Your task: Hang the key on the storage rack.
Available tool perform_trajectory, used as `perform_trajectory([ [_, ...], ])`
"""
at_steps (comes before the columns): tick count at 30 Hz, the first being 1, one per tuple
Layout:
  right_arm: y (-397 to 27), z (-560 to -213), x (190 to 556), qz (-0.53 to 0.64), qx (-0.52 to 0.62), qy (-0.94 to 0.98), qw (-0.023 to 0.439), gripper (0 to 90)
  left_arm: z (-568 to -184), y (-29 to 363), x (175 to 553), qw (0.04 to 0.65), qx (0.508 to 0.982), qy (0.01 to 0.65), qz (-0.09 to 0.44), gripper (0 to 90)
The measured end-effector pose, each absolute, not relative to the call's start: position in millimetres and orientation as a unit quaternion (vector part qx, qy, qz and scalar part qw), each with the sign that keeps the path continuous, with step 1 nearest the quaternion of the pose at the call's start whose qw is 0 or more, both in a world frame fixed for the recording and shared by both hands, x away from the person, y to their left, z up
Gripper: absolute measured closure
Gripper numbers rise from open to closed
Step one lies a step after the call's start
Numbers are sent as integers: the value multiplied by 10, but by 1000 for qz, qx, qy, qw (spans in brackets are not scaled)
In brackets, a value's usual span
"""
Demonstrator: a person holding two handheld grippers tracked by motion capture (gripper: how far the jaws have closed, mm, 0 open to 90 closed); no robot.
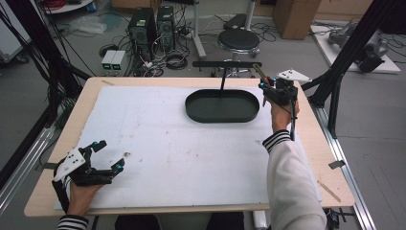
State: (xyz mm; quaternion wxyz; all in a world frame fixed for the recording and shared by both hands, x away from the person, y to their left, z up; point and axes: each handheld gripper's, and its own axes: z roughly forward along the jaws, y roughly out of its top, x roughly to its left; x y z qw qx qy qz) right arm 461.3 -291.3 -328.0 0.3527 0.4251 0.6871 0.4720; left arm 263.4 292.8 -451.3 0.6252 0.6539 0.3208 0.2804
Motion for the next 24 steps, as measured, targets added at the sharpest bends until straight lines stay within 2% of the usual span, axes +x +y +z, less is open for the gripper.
perform_trajectory([
  [9, -2871, -3336, 4663, 452, 435, 692, 357, 716, -4516, 2932, 2627, 627, 653, 320, 280, 17],
  [24, -2772, -3505, 4811, 446, 465, 686, 338, 717, -4519, 2931, 2619, 627, 652, 319, 284, 17],
])
